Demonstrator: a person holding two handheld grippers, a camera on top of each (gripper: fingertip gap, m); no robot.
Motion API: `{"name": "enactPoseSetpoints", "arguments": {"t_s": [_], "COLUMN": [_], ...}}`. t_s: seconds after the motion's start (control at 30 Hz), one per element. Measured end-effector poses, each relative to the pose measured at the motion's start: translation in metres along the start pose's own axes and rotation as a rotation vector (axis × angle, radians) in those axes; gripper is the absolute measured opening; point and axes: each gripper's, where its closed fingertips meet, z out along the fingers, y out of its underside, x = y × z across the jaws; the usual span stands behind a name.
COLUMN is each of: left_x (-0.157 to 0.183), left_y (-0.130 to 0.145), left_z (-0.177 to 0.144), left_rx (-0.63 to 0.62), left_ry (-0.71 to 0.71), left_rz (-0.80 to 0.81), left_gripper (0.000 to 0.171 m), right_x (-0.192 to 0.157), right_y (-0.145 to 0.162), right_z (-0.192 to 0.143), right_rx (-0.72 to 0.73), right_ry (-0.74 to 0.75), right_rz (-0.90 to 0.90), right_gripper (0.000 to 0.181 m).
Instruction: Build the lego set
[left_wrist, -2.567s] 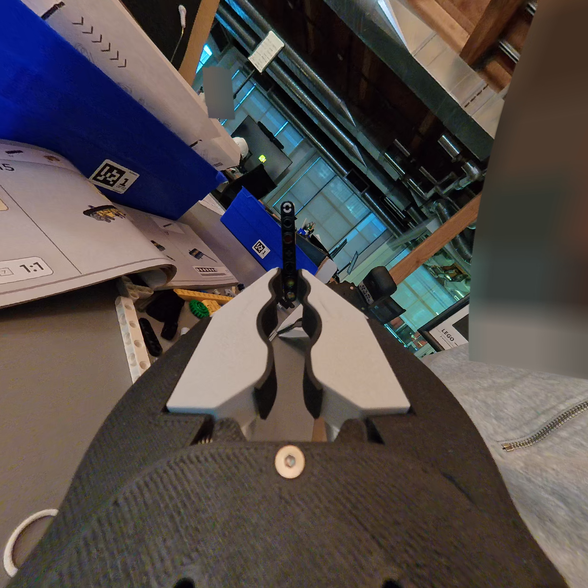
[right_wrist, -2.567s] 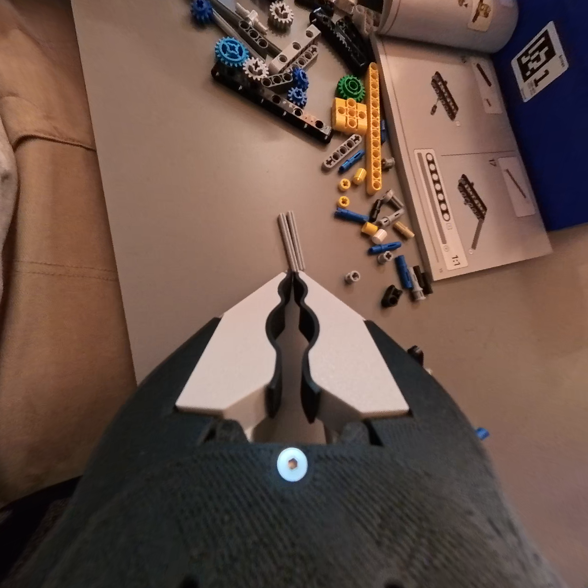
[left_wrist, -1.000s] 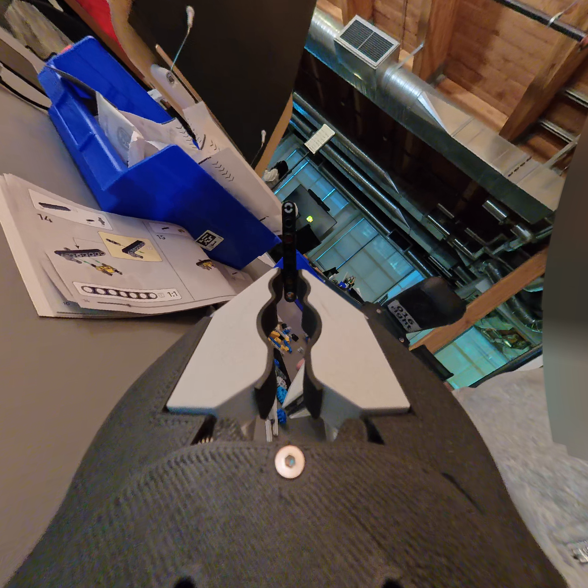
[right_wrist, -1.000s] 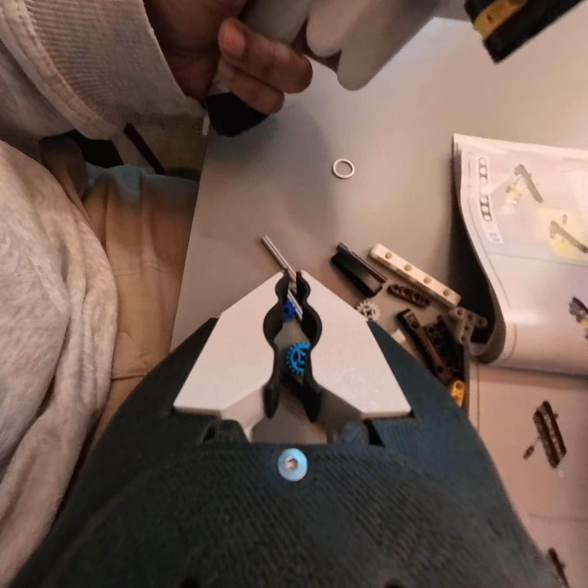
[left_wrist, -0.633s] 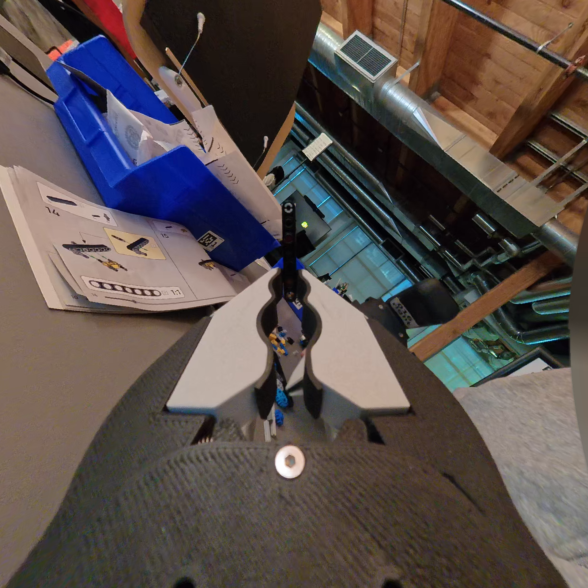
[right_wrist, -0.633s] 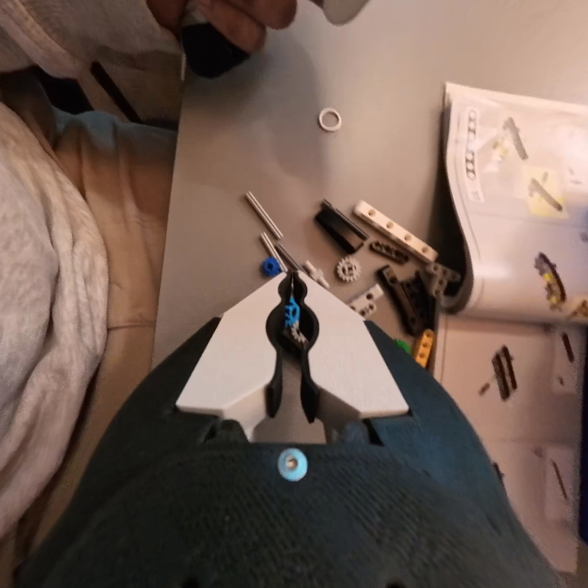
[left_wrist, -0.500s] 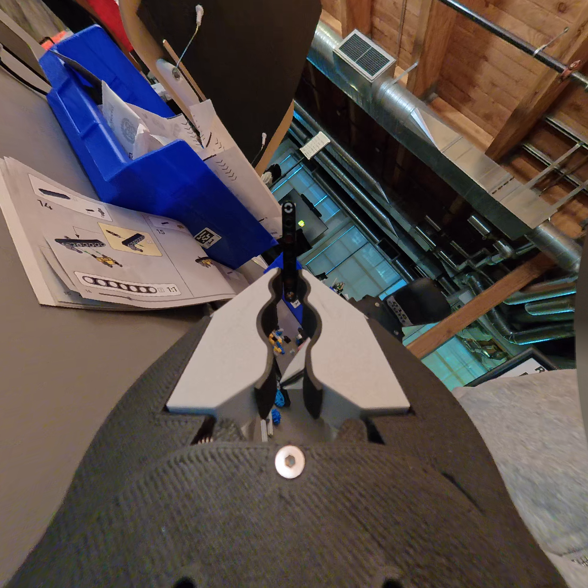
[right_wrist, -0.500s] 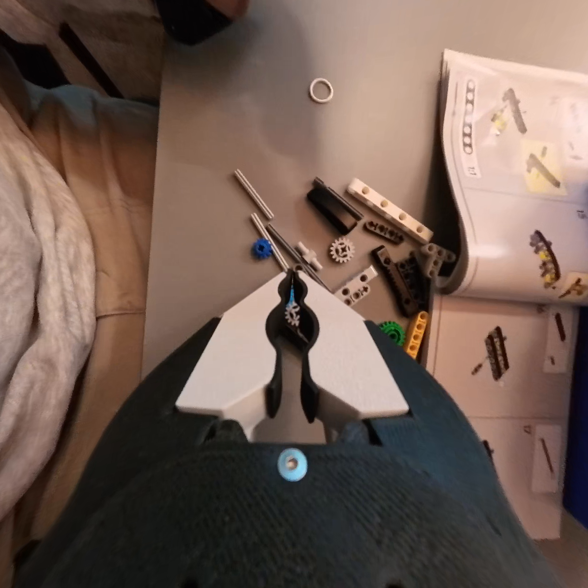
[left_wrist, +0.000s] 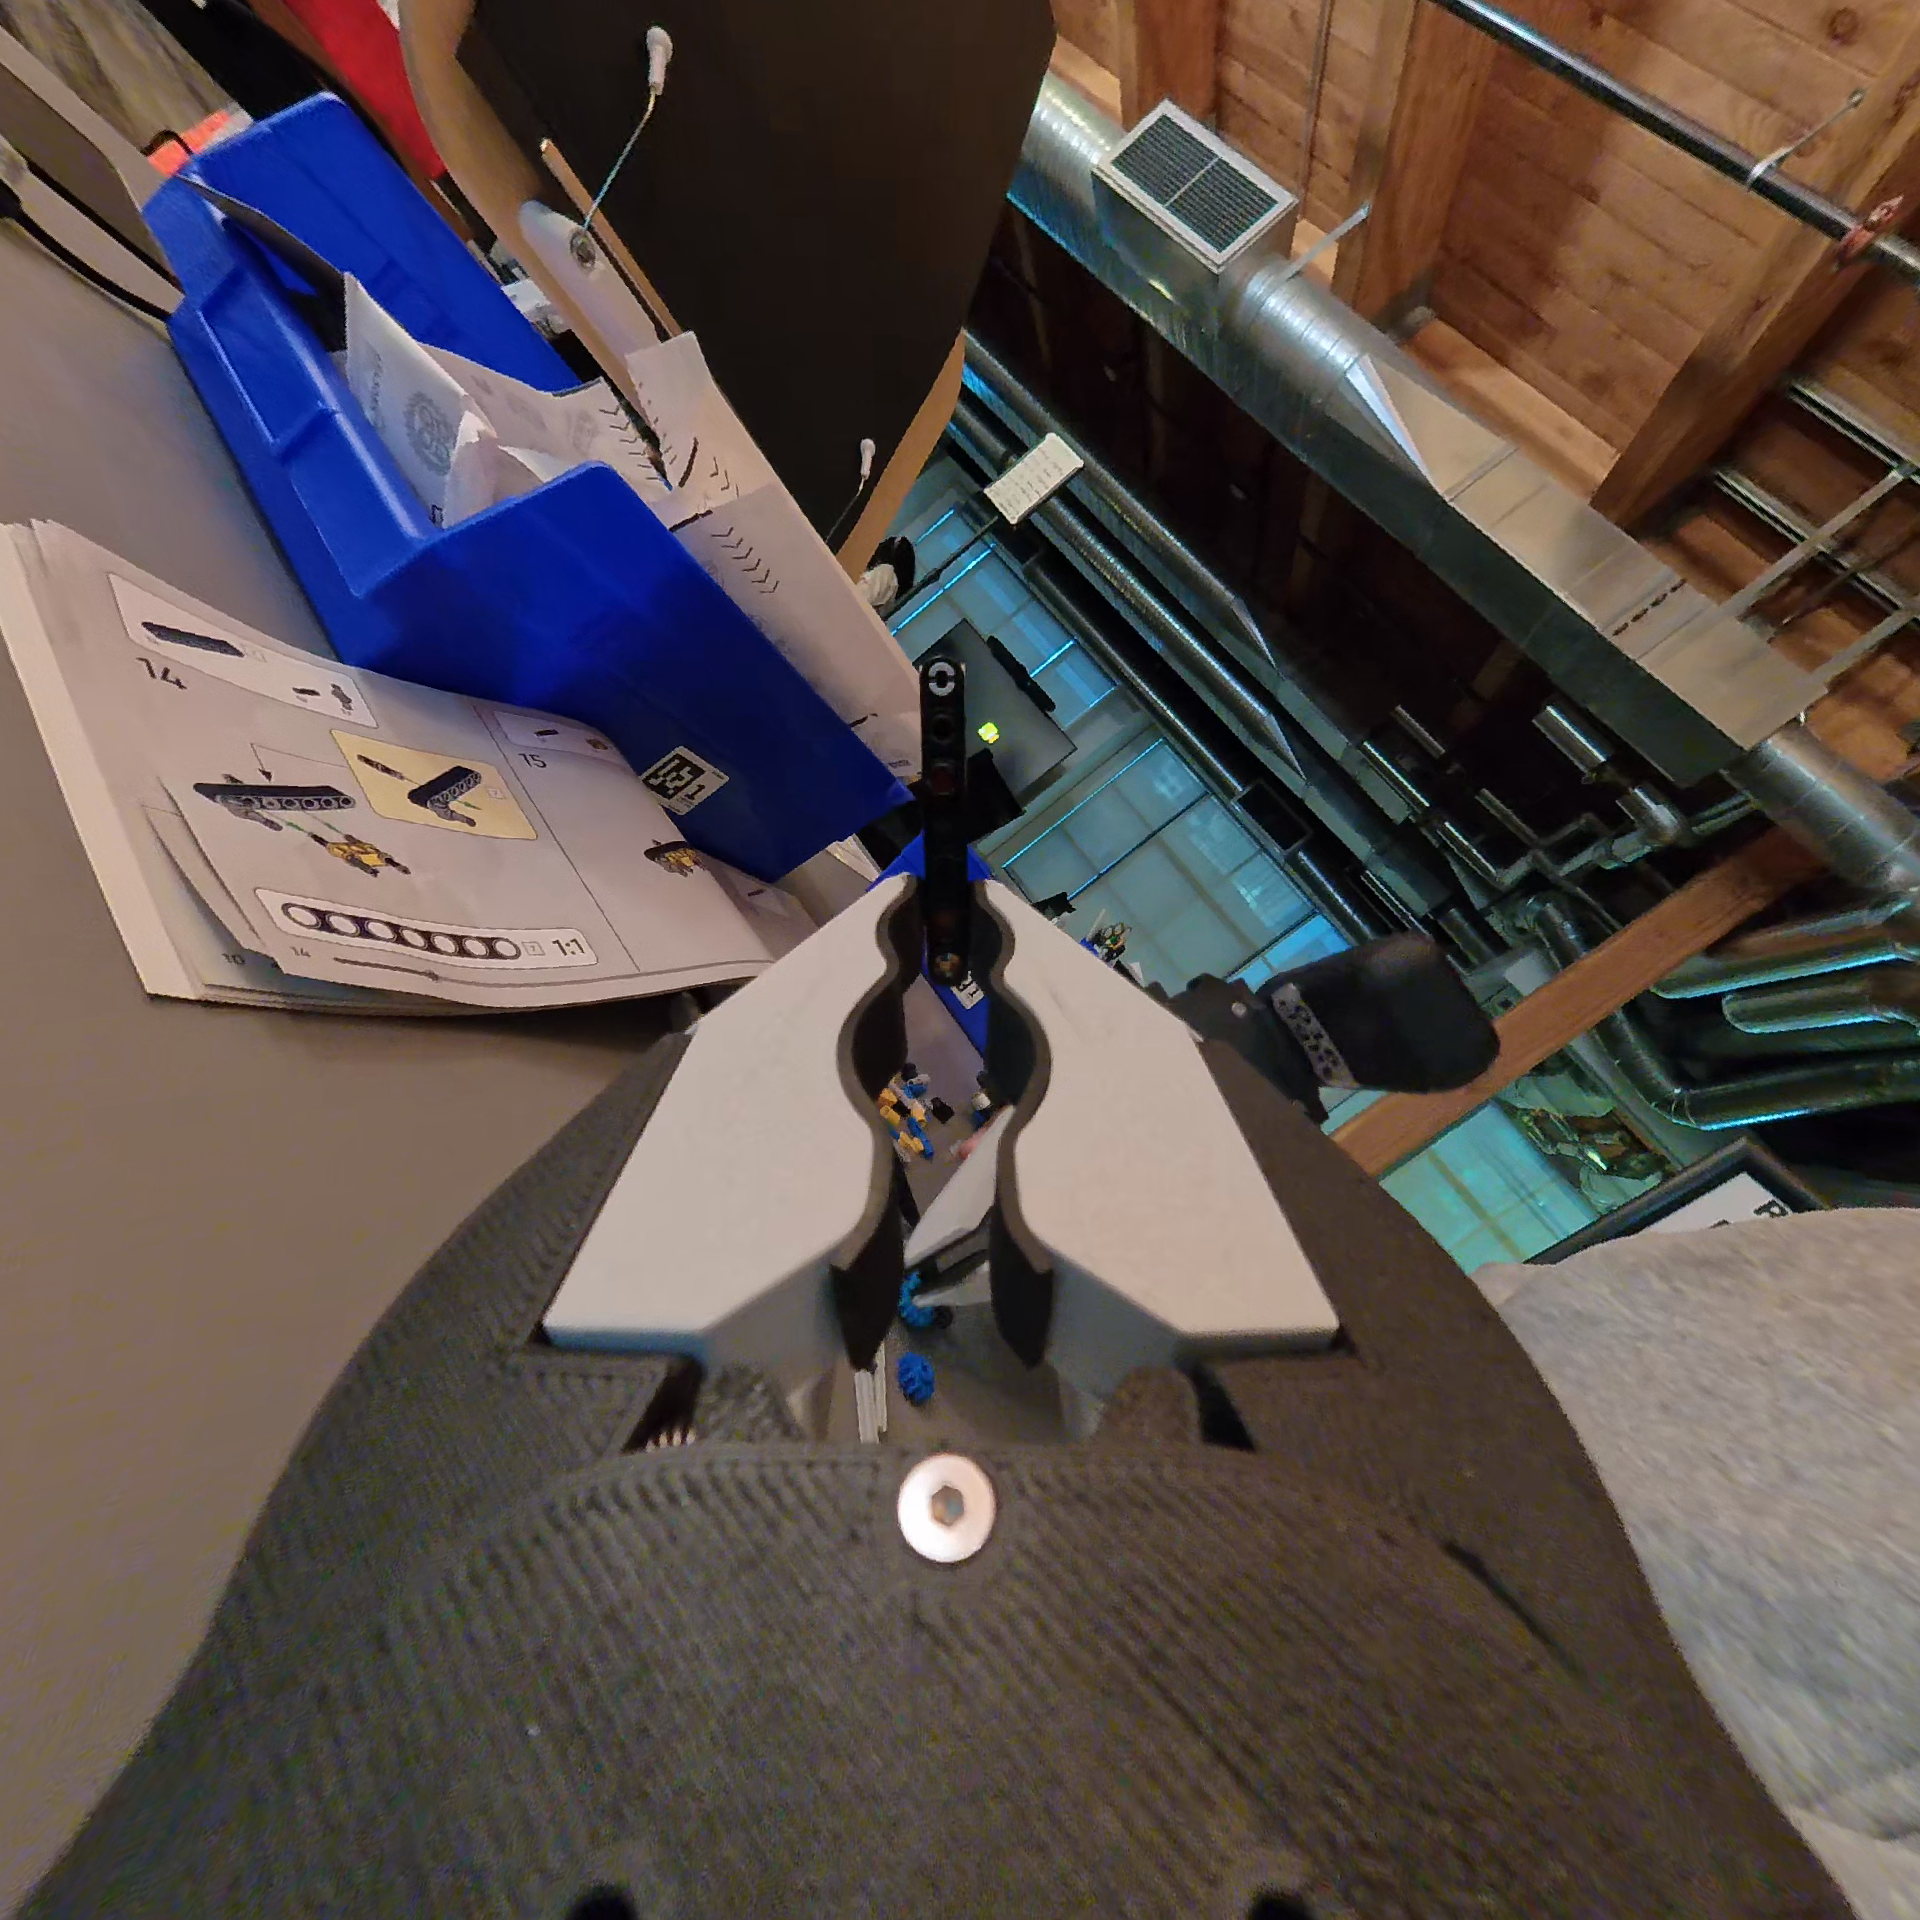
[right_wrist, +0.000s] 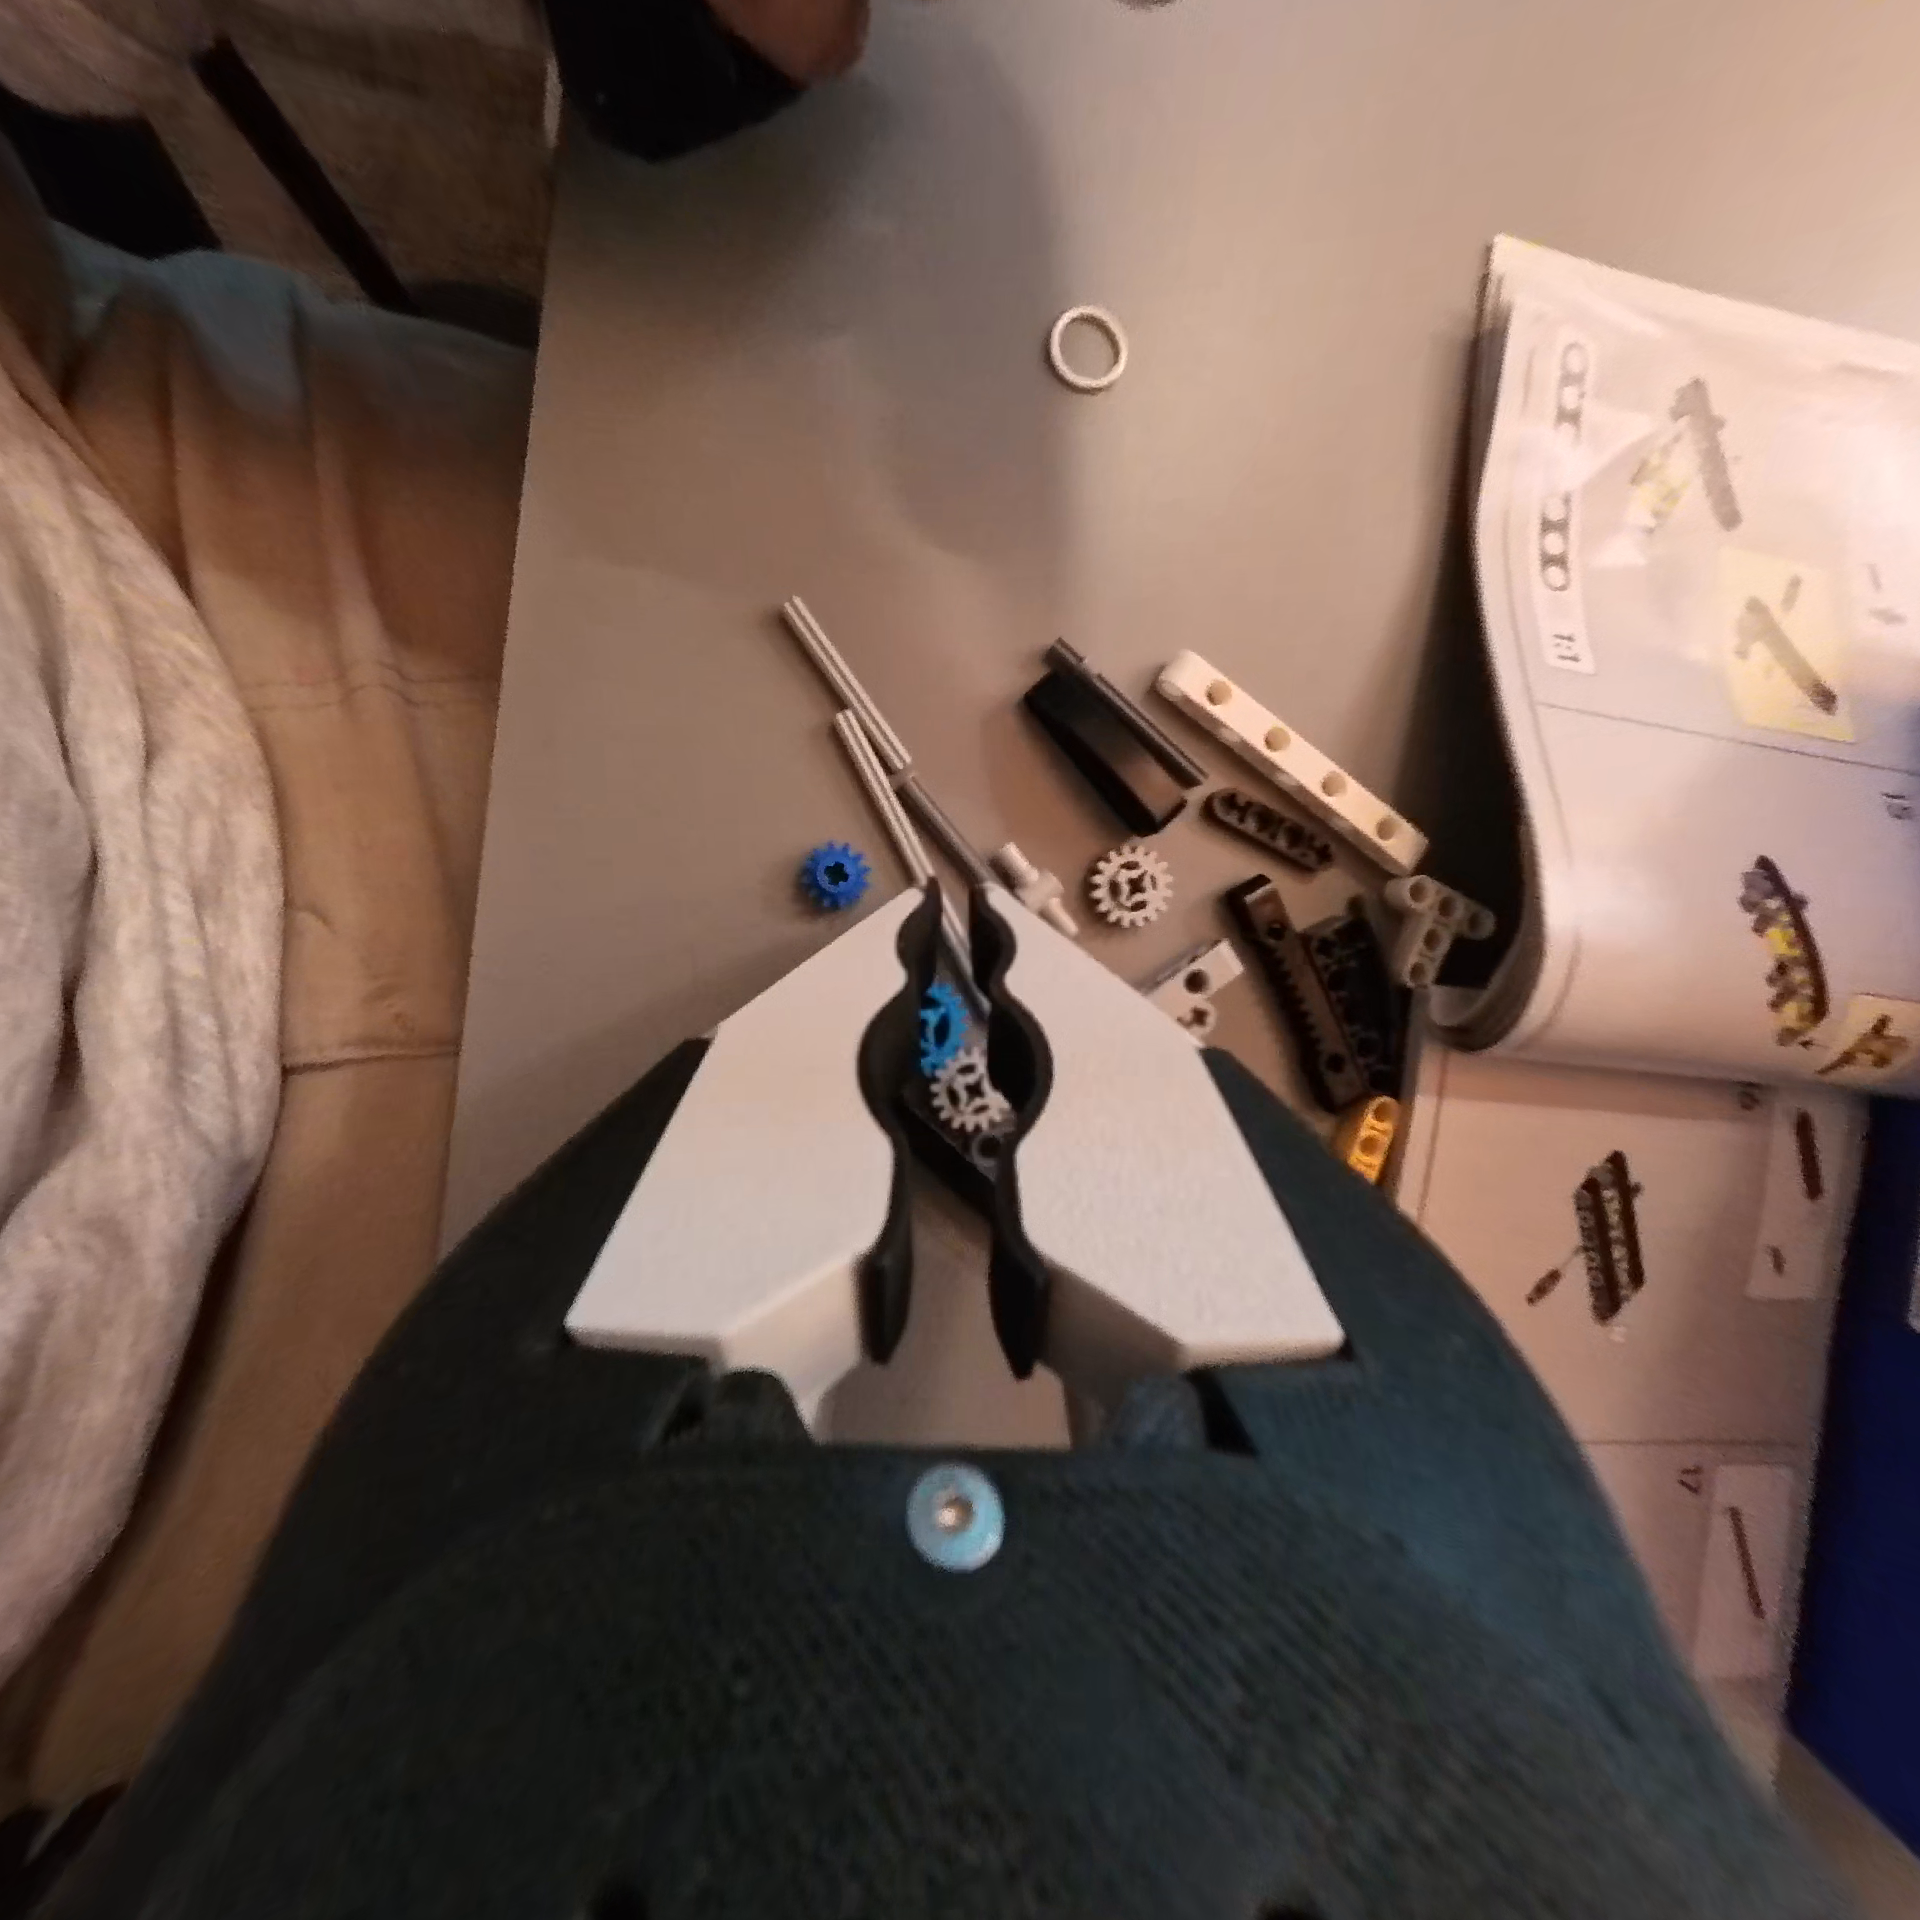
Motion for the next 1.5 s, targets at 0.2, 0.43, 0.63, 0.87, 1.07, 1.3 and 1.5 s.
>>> {"name": "enactPoseSetpoints", "arguments": {"t_s": [0.2,0.43,0.63,0.87,1.07,1.3,1.5], "left_x": [0.0,-0.001,-0.001,-0.001,-0.001,-0.002,-0.004], "left_y": [0.001,0.0,0.0,0.0,0.0,0.005,0.012], "left_z": [0.0,0.0,-0.001,-0.001,-0.001,0.002,0.006], "left_rx": [-0.004,-0.003,0.0,0.001,0.0,-0.02,-0.053], "left_ry": [0.001,-0.001,0.004,0.004,0.002,-0.005,-0.023], "left_rz": [-0.002,-0.003,-0.015,-0.017,-0.015,-0.005,0.02], "left_gripper": [0.006,0.006,0.006,0.006,0.006,0.006,0.007], "right_x": [0.008,0.001,0.003,0.018,0.042,0.026,0.007], "right_y": [-0.005,-0.003,-0.008,-0.026,0.001,0.076,0.09], "right_z": [0.003,0.019,0.021,-0.003,-0.06,-0.106,-0.105], "right_rx": [-0.009,-0.08,-0.053,0.087,0.139,0.039,0.044], "right_ry": [0.01,-0.065,-0.062,0.047,0.231,0.359,0.371], "right_rz": [-0.037,-0.102,-0.116,-0.095,0.061,0.249,0.282], "right_gripper": [0.002,0.005,0.002,0.002,0.002,0.002,0.001]}}
